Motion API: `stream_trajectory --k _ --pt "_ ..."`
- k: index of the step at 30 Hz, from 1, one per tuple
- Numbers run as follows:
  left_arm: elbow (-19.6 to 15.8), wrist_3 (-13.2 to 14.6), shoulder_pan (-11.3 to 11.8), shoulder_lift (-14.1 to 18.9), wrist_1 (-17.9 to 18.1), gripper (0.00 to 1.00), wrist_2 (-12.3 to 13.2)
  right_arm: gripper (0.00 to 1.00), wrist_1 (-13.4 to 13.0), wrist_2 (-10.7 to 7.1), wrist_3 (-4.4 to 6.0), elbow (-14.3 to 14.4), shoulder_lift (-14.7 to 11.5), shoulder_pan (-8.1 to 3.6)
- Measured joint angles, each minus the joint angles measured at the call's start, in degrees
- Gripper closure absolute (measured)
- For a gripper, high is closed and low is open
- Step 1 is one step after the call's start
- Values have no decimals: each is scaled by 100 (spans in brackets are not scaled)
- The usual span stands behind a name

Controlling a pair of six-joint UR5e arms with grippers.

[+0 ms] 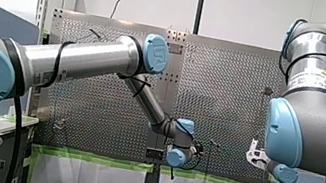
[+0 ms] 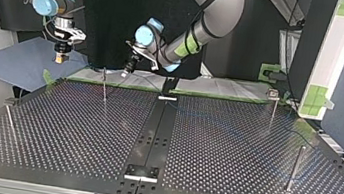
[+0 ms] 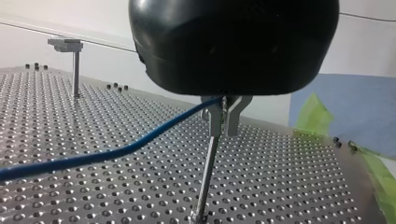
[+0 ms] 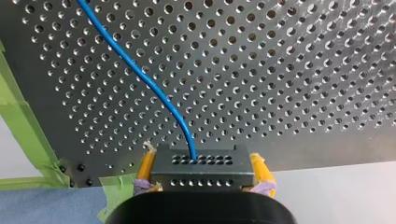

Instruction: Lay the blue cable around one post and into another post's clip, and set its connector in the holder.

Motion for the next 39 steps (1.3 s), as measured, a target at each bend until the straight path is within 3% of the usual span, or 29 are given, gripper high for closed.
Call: stream_trajectory --k 39 --pt "148 -53 140 -53 -140 100 131 100 186 20 15 -305 1 7"
